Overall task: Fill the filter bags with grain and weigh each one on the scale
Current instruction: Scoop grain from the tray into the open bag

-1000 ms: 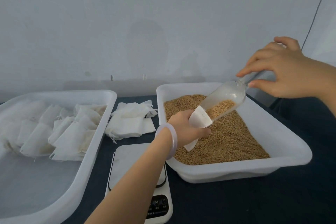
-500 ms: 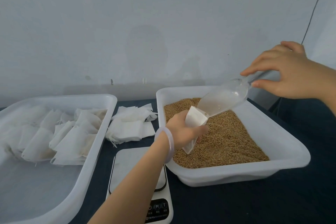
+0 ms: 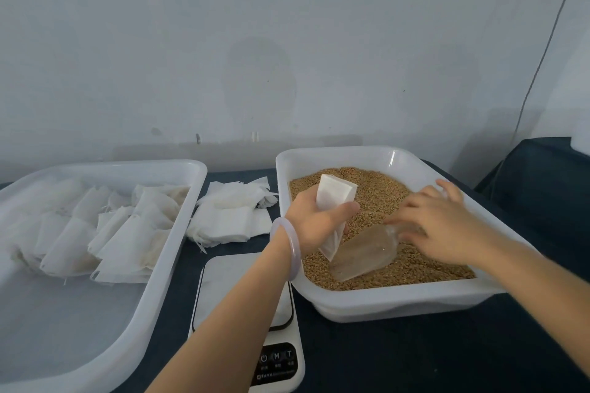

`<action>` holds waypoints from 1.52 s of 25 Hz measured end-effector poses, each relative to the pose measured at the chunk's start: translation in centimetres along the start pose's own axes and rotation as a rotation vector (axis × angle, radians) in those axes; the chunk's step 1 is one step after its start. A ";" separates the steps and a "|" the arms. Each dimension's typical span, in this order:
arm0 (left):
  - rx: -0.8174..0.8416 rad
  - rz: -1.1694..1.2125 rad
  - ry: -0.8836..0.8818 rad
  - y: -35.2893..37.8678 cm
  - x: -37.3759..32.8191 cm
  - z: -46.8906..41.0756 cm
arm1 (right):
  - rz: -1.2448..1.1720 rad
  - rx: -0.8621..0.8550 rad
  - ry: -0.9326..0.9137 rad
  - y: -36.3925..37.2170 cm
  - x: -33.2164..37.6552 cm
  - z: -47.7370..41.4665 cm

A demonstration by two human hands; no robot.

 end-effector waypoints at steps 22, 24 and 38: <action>0.028 -0.176 0.049 0.4 -0.5 0.4 | -0.534 -0.240 0.040 -12.9 -3.0 1.9; 0.050 -0.207 0.052 0.6 -0.7 0.4 | -0.329 -0.269 -0.040 -14.3 -1.4 1.4; 0.058 -0.267 0.048 1.1 -0.3 0.2 | 0.113 -0.370 -0.282 -16.3 4.5 0.0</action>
Point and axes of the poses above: each hand's wrist, its own z-axis away from the middle knuckle, its own y-axis out of the palm, x = y × z, the point moved 10 cm from there along -z, towards the middle knuckle, and after that the axes turned 12 degrees about -z, right-handed, at the moved point
